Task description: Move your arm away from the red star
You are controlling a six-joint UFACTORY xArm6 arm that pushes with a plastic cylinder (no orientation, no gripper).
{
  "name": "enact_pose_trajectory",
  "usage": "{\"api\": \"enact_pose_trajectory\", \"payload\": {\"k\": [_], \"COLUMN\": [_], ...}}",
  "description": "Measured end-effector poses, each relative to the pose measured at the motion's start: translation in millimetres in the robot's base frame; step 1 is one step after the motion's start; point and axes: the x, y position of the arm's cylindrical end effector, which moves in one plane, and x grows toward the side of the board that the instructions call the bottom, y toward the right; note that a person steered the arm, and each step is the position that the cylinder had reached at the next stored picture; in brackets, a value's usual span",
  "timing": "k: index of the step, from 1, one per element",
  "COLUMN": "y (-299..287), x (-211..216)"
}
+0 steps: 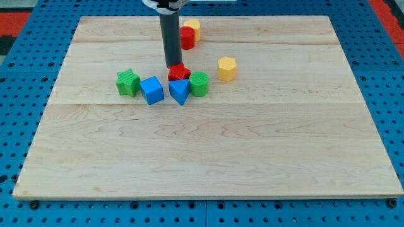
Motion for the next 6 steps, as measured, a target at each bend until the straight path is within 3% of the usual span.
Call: {"api": "enact_pose_trajectory", "payload": {"k": [1,2,3,4,5,6], "y": [-0.2,-47.6,-58.1,-39.3,5.2,48.1], "x": [-28.2,-42.9,-96.4,-141.7,-153.1,-133.1]}}
